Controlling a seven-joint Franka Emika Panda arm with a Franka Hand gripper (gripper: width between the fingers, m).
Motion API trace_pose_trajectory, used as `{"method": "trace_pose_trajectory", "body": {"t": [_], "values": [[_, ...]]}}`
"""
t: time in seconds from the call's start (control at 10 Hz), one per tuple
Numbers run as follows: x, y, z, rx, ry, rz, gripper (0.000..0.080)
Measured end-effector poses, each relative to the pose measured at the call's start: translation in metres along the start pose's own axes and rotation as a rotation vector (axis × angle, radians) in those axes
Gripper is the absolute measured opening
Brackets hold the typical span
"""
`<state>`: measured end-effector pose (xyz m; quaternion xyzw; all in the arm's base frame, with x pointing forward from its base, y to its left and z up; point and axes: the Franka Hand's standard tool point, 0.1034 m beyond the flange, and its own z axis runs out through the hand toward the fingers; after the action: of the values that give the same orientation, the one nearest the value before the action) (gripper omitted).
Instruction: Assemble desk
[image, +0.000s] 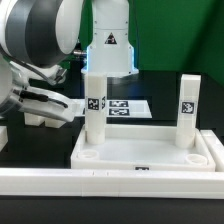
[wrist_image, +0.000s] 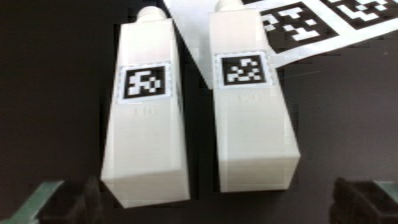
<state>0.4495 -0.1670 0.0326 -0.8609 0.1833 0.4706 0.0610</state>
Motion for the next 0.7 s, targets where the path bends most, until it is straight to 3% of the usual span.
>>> {"method": "trace_pose_trajectory", "body": {"t": [0.2, 0.7], "values": [[0.001, -0.008, 0.003, -0.006, 0.007, 0.000, 0.0649], [0.004, -0.009, 0.019, -0.016, 0.012, 0.002, 0.0649]]}}
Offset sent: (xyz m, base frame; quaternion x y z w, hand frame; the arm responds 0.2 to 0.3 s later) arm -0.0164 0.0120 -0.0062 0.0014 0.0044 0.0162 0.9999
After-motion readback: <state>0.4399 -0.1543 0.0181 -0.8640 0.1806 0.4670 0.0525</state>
